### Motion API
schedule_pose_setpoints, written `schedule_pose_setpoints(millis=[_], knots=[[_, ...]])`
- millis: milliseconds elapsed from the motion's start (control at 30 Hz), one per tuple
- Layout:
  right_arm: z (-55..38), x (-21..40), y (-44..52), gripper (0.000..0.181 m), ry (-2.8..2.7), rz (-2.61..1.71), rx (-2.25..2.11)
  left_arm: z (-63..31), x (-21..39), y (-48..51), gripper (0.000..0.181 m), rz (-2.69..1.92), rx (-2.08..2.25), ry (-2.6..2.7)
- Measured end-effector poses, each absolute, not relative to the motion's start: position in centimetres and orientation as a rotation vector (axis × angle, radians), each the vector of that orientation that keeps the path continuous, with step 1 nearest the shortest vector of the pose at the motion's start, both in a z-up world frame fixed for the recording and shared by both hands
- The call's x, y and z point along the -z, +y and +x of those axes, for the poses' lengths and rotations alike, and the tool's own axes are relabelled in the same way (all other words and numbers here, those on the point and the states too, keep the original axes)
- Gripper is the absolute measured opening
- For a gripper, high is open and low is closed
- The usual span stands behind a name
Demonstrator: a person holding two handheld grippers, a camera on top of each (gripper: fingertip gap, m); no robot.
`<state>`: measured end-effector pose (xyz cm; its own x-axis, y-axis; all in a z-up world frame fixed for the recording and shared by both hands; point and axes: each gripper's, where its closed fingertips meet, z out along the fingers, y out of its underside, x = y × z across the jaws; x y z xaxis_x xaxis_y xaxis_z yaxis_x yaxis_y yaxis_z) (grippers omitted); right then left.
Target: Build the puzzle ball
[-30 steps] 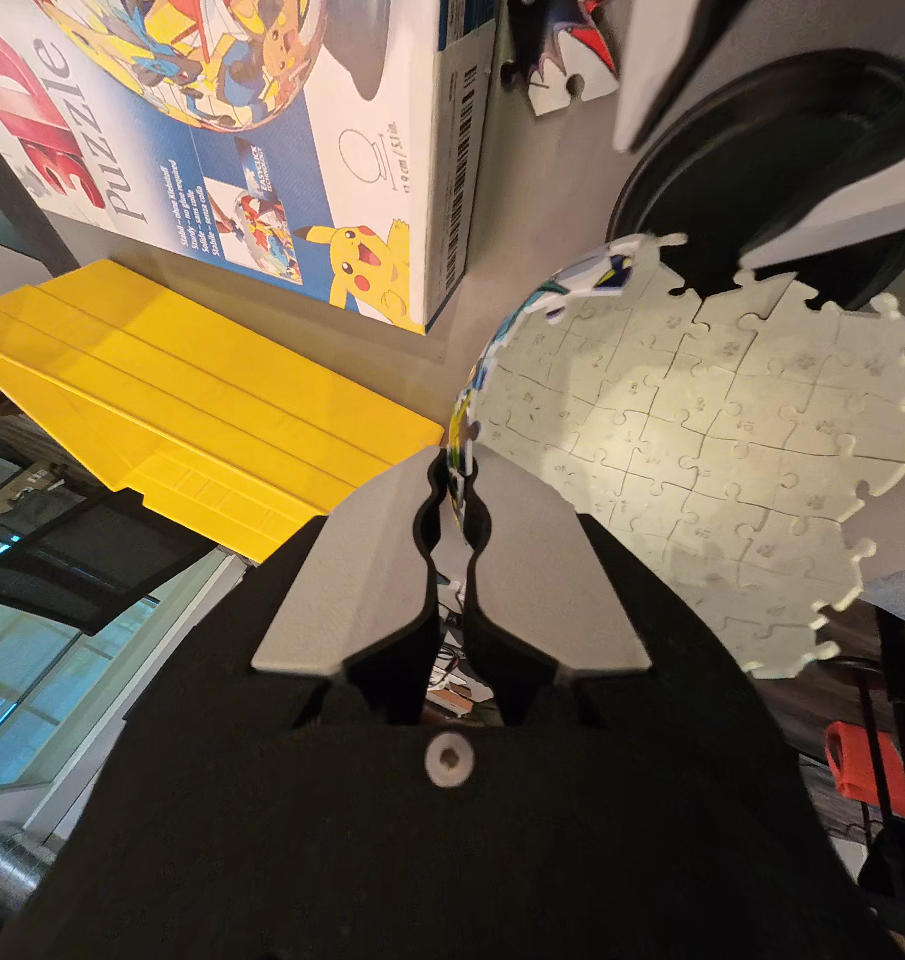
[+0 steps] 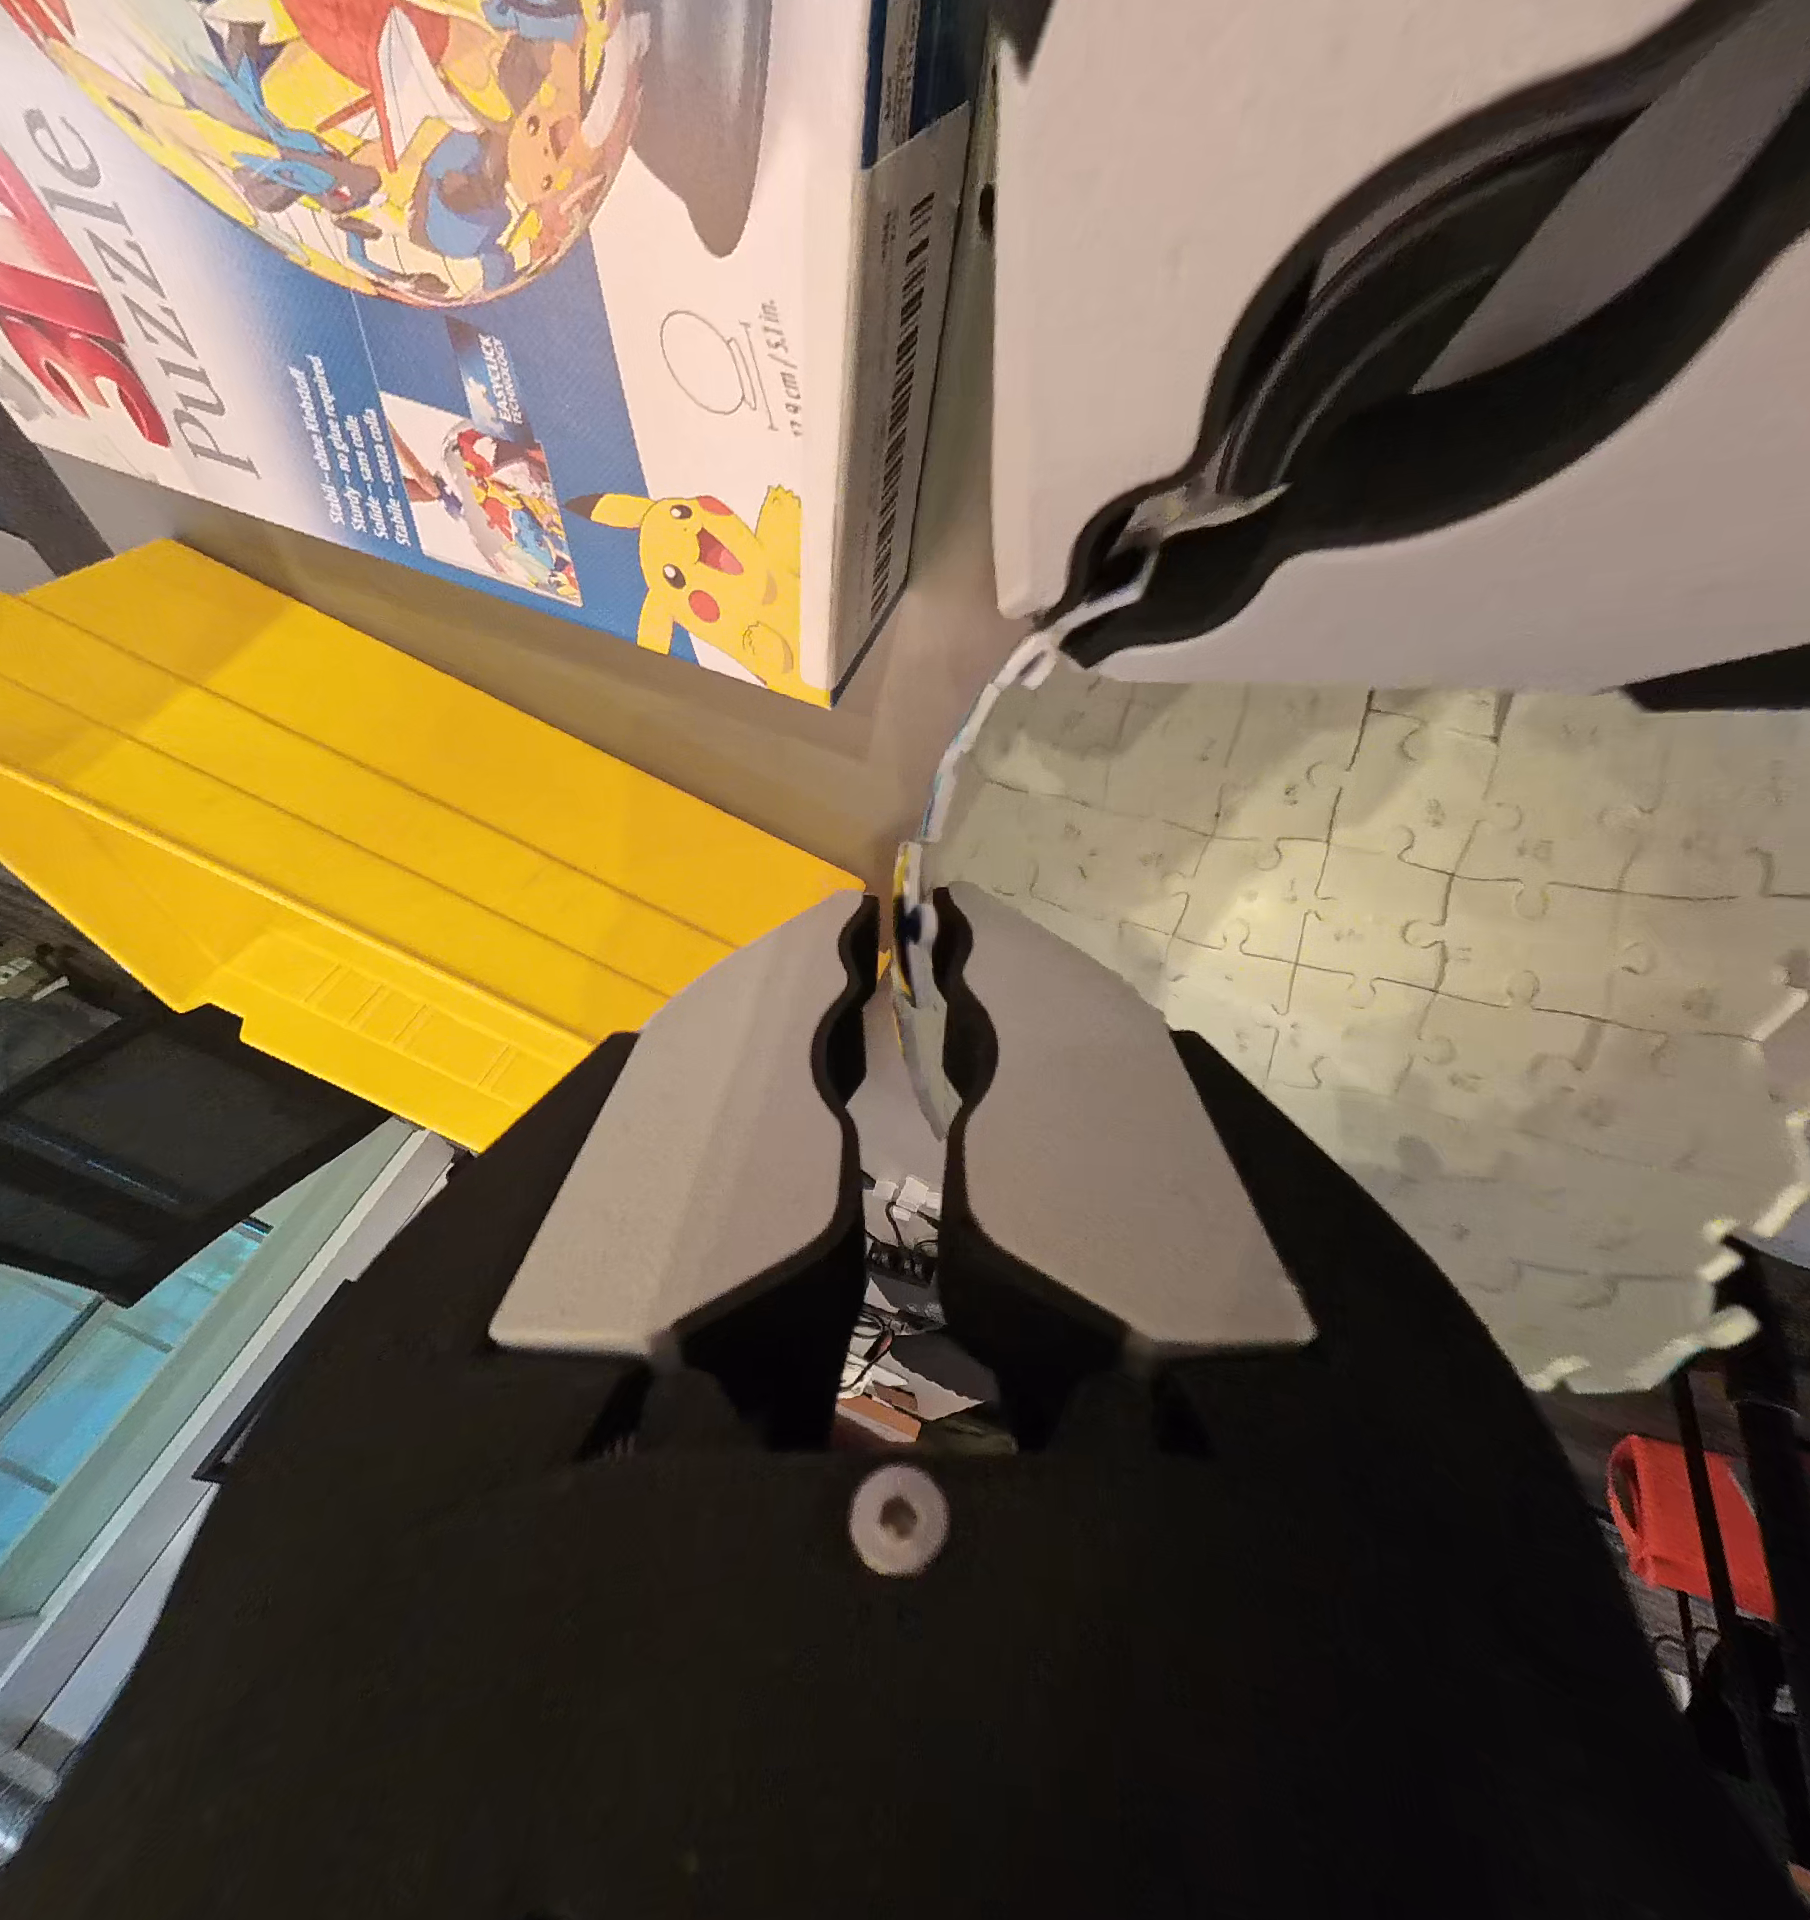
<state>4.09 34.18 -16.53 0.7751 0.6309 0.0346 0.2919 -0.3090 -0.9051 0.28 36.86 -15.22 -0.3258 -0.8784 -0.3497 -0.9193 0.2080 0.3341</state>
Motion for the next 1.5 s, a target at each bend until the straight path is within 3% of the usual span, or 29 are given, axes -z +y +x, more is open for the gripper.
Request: schedule_pose_setpoints(millis=[33, 200, 567, 700, 833, 1000, 1067, 1500], knots=[[4.1, 16.4, 34.2, 0.001, -0.695, -1.898, -0.396, 0.3, 15.2, 36.9, 0.009, -1.778, -0.750, 2.373], [4.1, 16.3, 34.3, 0.001, -0.683, -1.880, -0.383, 0.1, 14.9, 36.8, 0.016, -1.822, -0.687, 2.333], [4.3, 15.8, 34.2, 0.001, -0.663, -1.853, -0.369, -3.1, 8.7, 35.8, 0.064, -2.091, -0.185, 1.765], [4.4, 15.6, 34.2, 0.001, -0.652, -1.842, -0.361, -4.4, 9.4, 34.1, 0.068, -2.216, 0.122, 1.514], [4.2, 15.4, 34.1, 0.001, -0.656, -1.828, -0.345, -4.4, 12.5, 32.6, 0.072, -2.282, 0.152, 1.513], [4.0, 15.2, 33.9, 0.001, -0.660, -1.816, -0.332, -3.9, 13.8, 33.2, 0.059, -2.313, 0.120, 1.483], [4.0, 15.1, 33.9, 0.001, -0.664, -1.811, -0.328, -3.8, 14.0, 33.3, 0.043, -2.320, 0.115, 1.518], [3.7, 14.3, 33.4, 0.002, -0.656, -1.779, -0.319, -4.7, 14.7, 34.5, 0.007, -2.268, -0.111, 1.574]])
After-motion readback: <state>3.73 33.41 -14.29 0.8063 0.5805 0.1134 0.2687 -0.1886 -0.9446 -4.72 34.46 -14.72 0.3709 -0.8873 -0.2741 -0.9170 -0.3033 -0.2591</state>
